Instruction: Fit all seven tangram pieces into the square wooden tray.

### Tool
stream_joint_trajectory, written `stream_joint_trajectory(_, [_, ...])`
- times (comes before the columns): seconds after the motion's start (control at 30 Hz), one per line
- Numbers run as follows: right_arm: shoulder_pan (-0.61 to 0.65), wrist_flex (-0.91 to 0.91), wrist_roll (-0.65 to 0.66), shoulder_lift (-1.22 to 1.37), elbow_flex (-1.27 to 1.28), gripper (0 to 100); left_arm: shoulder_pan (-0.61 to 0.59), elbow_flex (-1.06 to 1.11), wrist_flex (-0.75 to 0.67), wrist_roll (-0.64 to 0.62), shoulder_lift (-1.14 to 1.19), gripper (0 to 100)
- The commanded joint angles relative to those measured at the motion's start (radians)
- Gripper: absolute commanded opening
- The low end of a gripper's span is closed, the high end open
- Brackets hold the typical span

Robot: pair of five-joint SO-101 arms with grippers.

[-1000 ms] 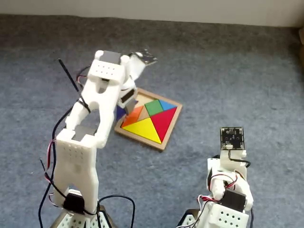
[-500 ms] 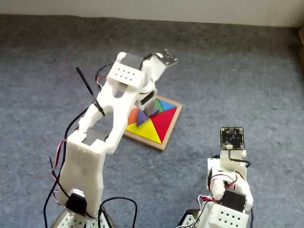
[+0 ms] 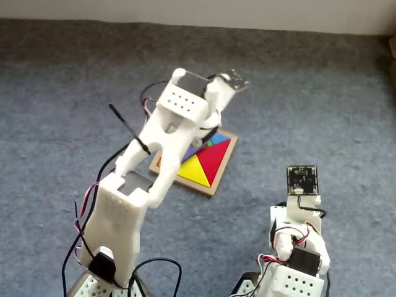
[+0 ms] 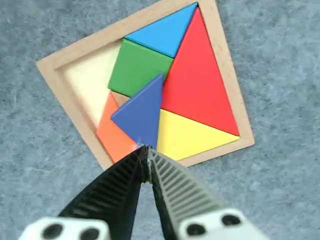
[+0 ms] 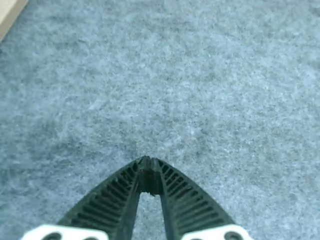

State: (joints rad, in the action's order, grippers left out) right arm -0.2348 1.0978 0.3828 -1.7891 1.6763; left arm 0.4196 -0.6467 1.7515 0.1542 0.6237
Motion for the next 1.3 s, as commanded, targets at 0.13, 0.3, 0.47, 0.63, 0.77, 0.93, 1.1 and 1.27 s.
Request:
stream_joint_trajectory(0.13, [-0.013,-0.002,0.0,-0.024,0.097,0.9,0.053,0.173,-0.147,-0.15,-0.062,1])
stream_joint_trajectory(0.3, [-0.013,-0.002,0.0,-0.024,0.097,0.9,0.002,0.326,-0.296,-0.16,-0.062,1])
stream_joint_trajectory(0.47, [-0.013,-0.002,0.0,-0.024,0.097,0.9,-0.084,0.351,-0.393,-0.155,-0.062,1])
stream_joint_trajectory(0.63, [-0.013,-0.002,0.0,-0.024,0.097,0.9,-0.114,0.349,-0.477,-0.155,-0.062,1])
stream_joint_trajectory(0.77, [-0.013,-0.002,0.0,-0.024,0.097,0.9,-0.114,0.349,-0.503,-0.153,-0.068,1])
stream_joint_trajectory(0.93, [-0.013,-0.002,0.0,-0.024,0.097,0.9,-0.111,0.312,-0.474,-0.153,-0.102,1])
stream_joint_trajectory(1.1, [-0.013,-0.002,0.0,-0.024,0.097,0.9,-0.13,0.28,-0.411,-0.153,-0.203,1])
stream_joint_trajectory(1.27, [-0.013,-0.002,0.0,-0.024,0.097,0.9,-0.177,0.282,-0.411,-0.153,-0.209,1])
